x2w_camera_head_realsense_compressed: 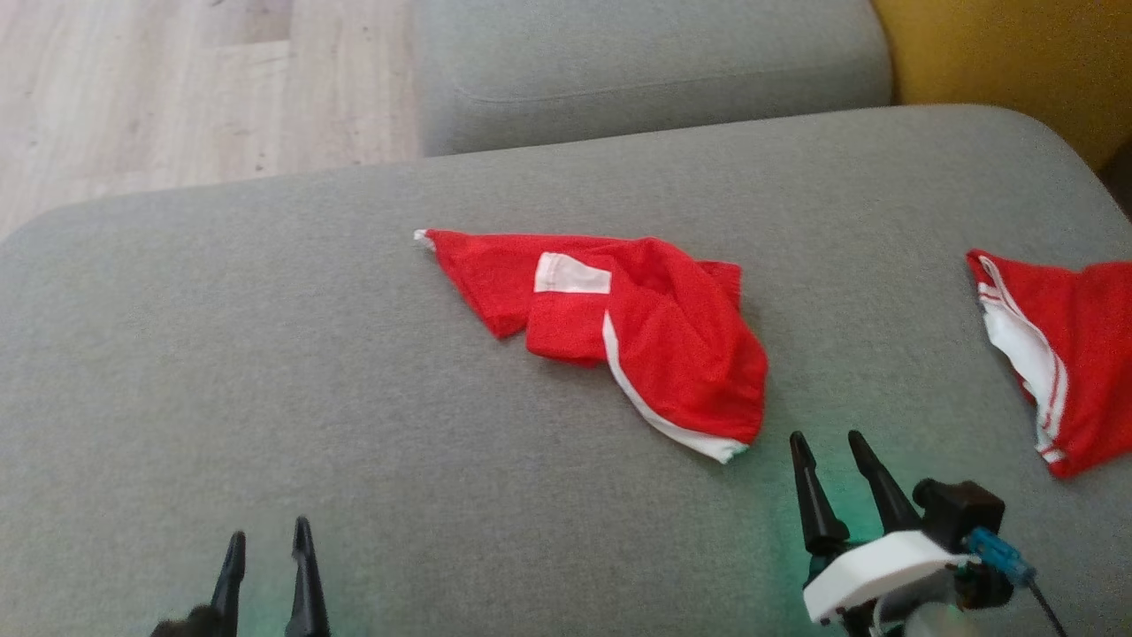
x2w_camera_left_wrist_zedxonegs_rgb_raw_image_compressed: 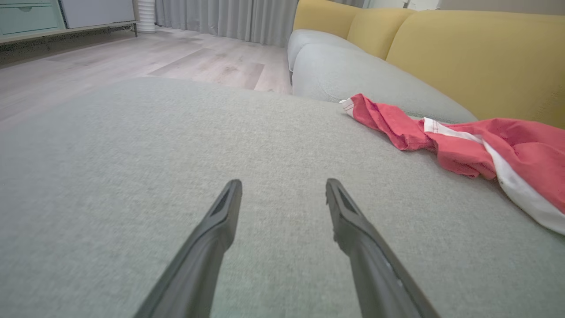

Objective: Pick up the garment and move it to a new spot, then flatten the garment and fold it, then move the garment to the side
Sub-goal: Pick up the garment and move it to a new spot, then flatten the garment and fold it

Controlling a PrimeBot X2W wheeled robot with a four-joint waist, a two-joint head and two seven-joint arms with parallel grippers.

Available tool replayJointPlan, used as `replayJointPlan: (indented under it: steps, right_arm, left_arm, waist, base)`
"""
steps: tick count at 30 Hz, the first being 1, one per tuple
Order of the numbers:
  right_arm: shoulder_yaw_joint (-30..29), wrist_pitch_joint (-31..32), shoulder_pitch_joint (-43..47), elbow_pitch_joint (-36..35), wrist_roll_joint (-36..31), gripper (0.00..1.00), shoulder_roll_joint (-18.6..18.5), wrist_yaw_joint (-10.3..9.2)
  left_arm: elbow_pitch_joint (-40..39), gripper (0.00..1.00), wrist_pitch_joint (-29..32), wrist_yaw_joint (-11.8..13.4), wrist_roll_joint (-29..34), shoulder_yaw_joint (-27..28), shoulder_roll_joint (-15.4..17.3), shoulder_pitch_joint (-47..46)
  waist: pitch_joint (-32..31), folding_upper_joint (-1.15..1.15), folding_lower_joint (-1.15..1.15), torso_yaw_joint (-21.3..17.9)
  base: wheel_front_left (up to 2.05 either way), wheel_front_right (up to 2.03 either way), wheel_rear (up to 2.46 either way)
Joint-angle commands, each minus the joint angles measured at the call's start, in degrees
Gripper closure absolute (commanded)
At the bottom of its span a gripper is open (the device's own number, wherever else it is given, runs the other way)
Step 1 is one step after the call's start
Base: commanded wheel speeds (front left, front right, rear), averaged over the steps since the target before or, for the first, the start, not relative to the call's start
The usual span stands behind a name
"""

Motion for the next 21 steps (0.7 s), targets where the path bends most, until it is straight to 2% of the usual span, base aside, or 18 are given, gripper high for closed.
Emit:
replayJointPlan:
  steps: [1, 9, 21]
  right_arm:
    - [0.9, -0.4, -0.7, -1.7, -0.2, 0.00, 0.0, 0.21]
    - [1.5, -0.4, -0.7, -0.3, 0.0, 0.00, 0.0, 0.21]
    - [4.4, -0.4, -4.9, 7.9, 4.1, 0.00, 0.0, 0.21]
  left_arm:
    - [-2.5, 0.00, -0.5, -0.6, 0.7, 2.8, 0.0, -0.7]
    - [-2.9, 0.00, -0.5, -1.0, -0.6, 1.9, -0.2, -0.5]
    - [-1.9, 0.00, -0.5, -0.9, -2.0, -2.5, -0.2, -1.9]
  waist:
    - [-0.6, 0.00, 0.01, 1.3]
    - [-0.2, 0.00, 0.01, 2.7]
    - [1.6, 0.00, 0.01, 6.4]
  base:
    - [0.00, 0.00, 0.00]
    - [0.00, 0.00, 0.00]
    - [0.00, 0.00, 0.00]
